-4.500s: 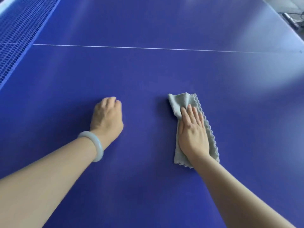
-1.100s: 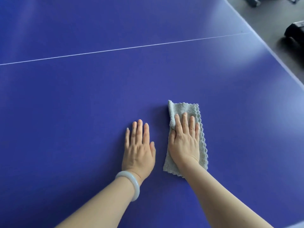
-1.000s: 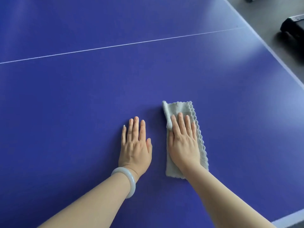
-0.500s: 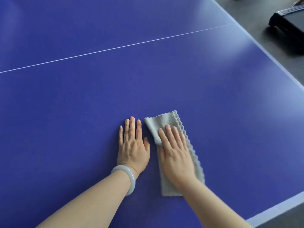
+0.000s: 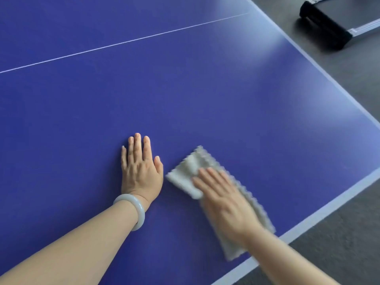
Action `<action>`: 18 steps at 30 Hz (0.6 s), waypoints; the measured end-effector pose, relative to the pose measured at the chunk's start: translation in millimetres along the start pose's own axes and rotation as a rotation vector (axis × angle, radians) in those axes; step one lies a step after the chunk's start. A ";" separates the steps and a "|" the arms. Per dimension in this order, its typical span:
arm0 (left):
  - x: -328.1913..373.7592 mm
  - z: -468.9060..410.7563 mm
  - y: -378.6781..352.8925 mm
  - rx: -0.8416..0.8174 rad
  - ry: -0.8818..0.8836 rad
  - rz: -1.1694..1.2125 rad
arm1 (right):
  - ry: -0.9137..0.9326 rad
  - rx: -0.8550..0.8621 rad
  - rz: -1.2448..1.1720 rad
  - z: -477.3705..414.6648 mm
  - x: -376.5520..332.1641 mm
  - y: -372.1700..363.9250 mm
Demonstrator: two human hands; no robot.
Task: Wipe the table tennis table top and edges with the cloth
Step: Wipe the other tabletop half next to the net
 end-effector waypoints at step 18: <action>87.8 -13.3 12.6 -0.077 -0.238 0.023 | -0.162 0.059 0.023 -5.5 23.3 3.9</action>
Point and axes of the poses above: each hand's wrist, its own z-axis away from the middle knuckle, its own y-axis out of the back of the hand, x = y × z, the point moved 4 cm from there along -z, towards the middle knuckle, and after that the axes turned 1 degree about x, right-handed, at the moved point
